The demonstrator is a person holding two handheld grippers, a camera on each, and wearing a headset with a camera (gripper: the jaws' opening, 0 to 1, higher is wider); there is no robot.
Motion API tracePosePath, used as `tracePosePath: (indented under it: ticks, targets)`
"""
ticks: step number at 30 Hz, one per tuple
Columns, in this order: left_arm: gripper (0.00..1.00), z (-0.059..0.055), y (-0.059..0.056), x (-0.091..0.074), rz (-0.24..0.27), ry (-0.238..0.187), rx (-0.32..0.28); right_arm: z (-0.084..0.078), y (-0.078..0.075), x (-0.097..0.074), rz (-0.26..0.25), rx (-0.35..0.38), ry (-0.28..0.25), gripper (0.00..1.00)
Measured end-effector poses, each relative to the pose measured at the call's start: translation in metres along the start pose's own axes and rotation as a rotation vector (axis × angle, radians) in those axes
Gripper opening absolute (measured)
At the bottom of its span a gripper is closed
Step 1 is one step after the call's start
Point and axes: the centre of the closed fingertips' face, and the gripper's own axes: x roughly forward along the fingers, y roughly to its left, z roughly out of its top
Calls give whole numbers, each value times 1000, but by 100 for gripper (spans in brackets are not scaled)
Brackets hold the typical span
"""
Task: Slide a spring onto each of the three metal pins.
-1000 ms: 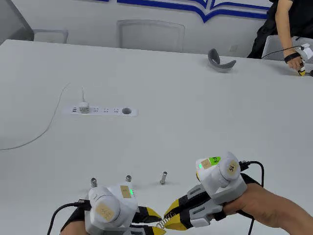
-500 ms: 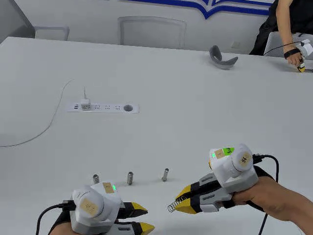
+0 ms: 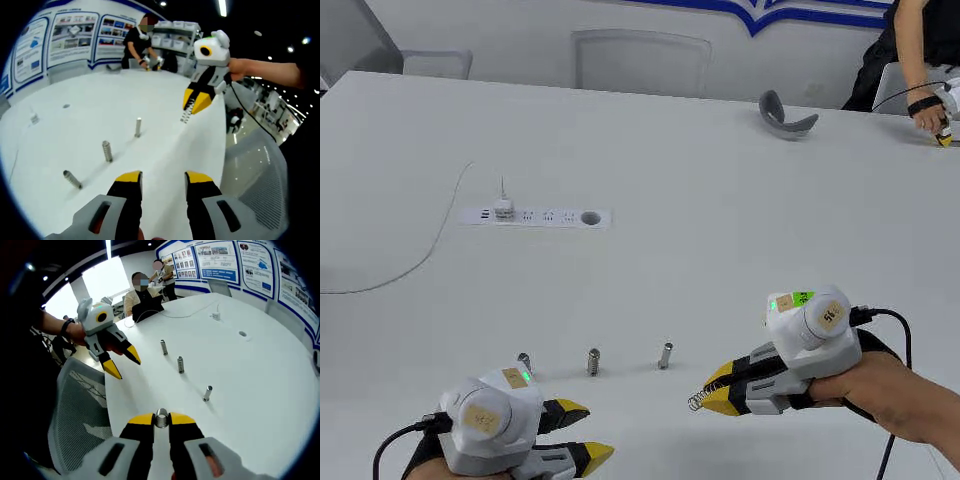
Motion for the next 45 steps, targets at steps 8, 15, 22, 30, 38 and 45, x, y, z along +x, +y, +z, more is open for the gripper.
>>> tracePosePath:
  ticks: [8, 15, 22, 30, 38, 45]
  targets:
    - [39, -3, 13, -7, 45, -9, -31, 0, -12, 3, -31, 9, 10, 12]
    - [43, -5, 19, -12, 72, -10, -43, -4, -27, 4, -70, 20, 36, 12]
    - [47, -12, 28, -19, 104, -9, -68, -3, -38, 8, -94, 16, 54, 12]
    - [52, -15, 35, -25, 131, -8, -80, -3, -50, 14, -106, 7, 71, 12]
    - [56, -14, 41, -29, 154, -11, -82, 0, -60, 20, -114, 5, 84, 12]
    - [59, -14, 46, -35, 173, -17, -90, 5, -73, 25, -133, -14, 100, 12]
